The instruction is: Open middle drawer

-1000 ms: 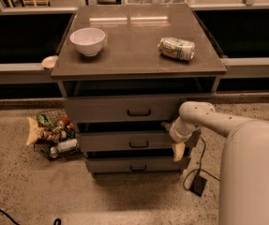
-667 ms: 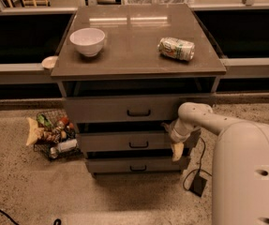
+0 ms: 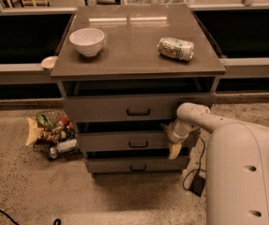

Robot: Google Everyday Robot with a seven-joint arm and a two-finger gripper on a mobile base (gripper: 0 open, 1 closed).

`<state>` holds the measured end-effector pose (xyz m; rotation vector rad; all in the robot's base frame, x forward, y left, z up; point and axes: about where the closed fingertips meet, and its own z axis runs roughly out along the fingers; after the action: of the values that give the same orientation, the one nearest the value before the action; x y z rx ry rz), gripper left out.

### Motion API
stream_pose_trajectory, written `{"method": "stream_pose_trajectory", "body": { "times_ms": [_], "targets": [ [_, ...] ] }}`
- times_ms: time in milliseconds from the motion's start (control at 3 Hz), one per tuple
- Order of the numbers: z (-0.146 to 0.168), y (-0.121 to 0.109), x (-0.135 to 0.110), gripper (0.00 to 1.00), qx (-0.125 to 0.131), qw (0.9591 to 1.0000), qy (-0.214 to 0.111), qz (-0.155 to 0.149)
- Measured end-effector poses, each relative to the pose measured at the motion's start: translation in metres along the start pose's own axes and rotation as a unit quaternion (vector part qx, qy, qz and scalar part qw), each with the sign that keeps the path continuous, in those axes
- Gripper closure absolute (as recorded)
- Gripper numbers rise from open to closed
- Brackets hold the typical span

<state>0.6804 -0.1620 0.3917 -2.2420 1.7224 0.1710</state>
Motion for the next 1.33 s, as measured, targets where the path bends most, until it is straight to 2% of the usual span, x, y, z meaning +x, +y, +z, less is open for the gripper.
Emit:
{"method": "stream_pose_trajectory", "body": {
  "times_ms": [333, 1000, 1333],
  "targets": [
    [-0.0088, -0.0019, -0.0025, 0.5, 0.0, 1.0, 0.0, 0.0],
    [-0.0117, -0.0018, -0.0037, 0.95, 0.0, 1.0, 0.0, 0.0],
    [-0.0093, 0.0042, -0.0047, 1.0, 0.001, 1.0, -0.003, 0.001]
  ]
}}
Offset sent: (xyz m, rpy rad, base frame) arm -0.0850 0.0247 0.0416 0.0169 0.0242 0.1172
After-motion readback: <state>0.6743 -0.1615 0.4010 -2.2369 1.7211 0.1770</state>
